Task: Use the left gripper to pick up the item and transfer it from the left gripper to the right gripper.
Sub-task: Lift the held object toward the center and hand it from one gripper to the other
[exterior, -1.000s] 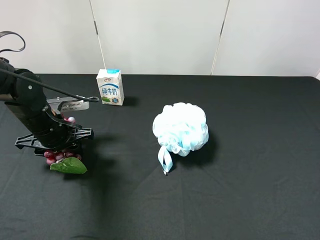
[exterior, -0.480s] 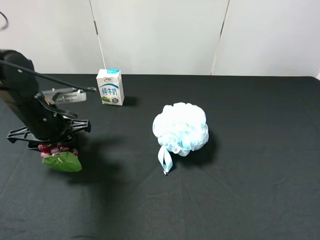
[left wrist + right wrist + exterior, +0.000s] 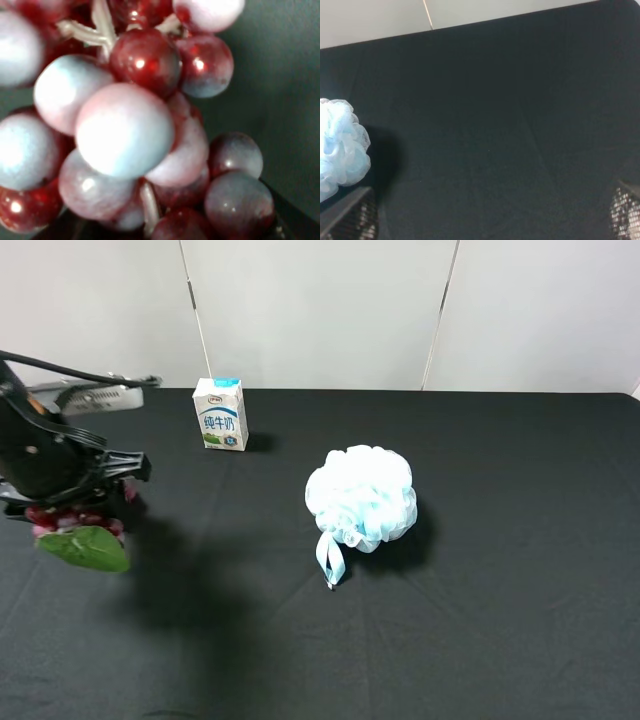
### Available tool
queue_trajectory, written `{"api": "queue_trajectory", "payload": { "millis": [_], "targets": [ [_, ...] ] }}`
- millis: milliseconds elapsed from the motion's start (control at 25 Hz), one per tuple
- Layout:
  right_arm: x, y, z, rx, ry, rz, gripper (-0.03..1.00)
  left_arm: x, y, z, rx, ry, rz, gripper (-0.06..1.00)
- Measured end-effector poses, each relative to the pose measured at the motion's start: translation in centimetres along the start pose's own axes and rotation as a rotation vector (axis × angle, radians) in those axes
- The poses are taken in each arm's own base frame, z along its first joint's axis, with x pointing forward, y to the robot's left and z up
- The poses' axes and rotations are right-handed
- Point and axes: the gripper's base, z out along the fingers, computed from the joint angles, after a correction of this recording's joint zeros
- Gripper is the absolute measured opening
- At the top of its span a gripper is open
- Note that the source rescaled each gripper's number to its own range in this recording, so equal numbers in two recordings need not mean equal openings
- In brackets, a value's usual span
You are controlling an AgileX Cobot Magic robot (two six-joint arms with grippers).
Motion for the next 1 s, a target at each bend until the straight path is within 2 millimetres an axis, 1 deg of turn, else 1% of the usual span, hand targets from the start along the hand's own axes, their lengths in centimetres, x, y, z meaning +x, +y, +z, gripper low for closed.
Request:
{"api": "queue_trajectory", "payload": {
  "millis": [240,440,680,840,1000],
  "targets": [
    [0.0,0.0,0.0,0.0,0.0,0.0,1.0,1.6,0.5,-3.6,0.025,-0.06,0.01,0.02],
    [0.0,0.0,0.0,0.0,0.0,0.0,1.0,3.4,1.1,-6.0,0.032,-0.071,0.017,0.02],
    [0.0,0.0,0.0,0.0,0.0,0.0,1.0,5.0,1.5,-9.4,0.037,-0.082,0.086,0.02],
    [0.0,0.0,0.0,0.0,0.0,0.0,1.0,5.1,1.4,-11.6,0.04,-0.085,0.107,0.01],
    [0.0,0.0,0.0,0.0,0.0,0.0,1.0,4.5,1.0,-13.8,0.06,-0.154,0.151,0.01]
  ]
}}
